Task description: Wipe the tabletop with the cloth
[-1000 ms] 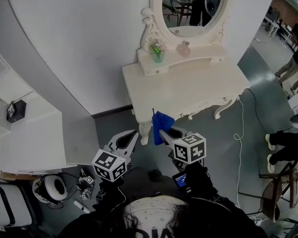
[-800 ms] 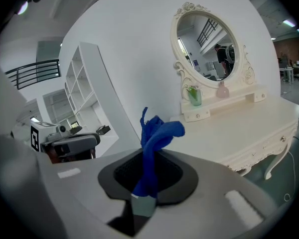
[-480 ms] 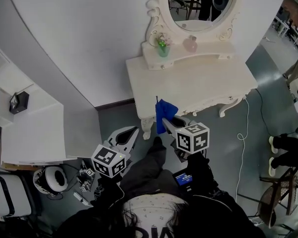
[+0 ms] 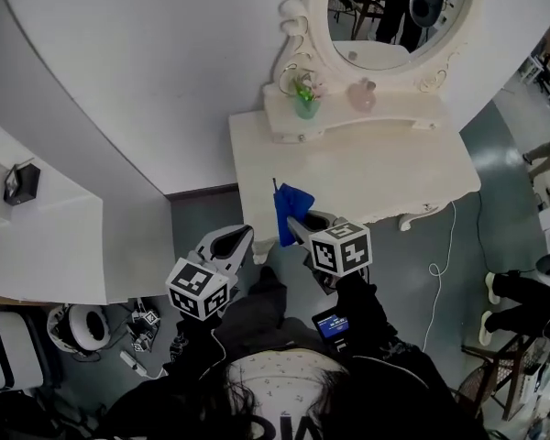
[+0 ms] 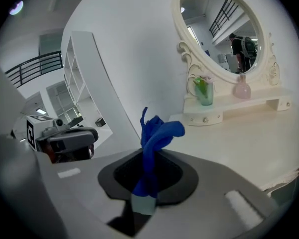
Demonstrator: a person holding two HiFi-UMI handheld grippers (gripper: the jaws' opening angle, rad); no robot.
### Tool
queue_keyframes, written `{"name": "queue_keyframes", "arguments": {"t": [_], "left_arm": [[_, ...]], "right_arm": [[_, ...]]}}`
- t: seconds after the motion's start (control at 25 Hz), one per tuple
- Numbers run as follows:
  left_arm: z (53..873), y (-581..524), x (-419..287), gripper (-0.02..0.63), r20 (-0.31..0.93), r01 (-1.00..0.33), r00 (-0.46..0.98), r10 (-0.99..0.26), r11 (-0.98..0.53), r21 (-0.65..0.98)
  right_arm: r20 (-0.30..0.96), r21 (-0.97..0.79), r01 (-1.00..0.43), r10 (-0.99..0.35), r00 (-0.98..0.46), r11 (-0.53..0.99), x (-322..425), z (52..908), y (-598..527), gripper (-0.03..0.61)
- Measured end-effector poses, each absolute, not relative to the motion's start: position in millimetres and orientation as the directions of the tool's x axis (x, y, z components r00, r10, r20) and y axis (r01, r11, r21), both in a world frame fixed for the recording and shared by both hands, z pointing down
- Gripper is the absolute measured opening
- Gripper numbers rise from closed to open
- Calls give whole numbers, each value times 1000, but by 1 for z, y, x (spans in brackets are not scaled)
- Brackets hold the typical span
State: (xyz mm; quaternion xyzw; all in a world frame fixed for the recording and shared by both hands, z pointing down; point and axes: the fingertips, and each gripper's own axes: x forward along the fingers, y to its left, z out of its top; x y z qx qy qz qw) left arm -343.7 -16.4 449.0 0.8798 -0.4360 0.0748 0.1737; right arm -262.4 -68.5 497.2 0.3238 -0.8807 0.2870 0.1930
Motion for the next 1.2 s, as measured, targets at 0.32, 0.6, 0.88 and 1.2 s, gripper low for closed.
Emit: {"name": "queue_keyframes", "arguments": {"t": [0.32, 0.6, 0.88, 1.2], "left_arm": [[456, -86, -357, 0, 292, -810, 585, -756, -528, 256], [466, -120, -370, 0, 298, -817, 575, -762, -513, 263], [473, -128, -384, 0, 308, -831, 552, -775, -479, 282], [472, -131, -401, 0, 295, -862, 493, -819, -414, 292]], "right_arm": [[591, -396, -645, -355, -724, 654, -296, 527, -128, 64], [641, -390, -618, -280, -714, 682, -331, 552, -169, 64], [679, -387, -589, -212, -703, 710, -373, 574, -198, 64], [721, -403, -571, -137, -680, 715, -408, 605, -216, 64]]}}
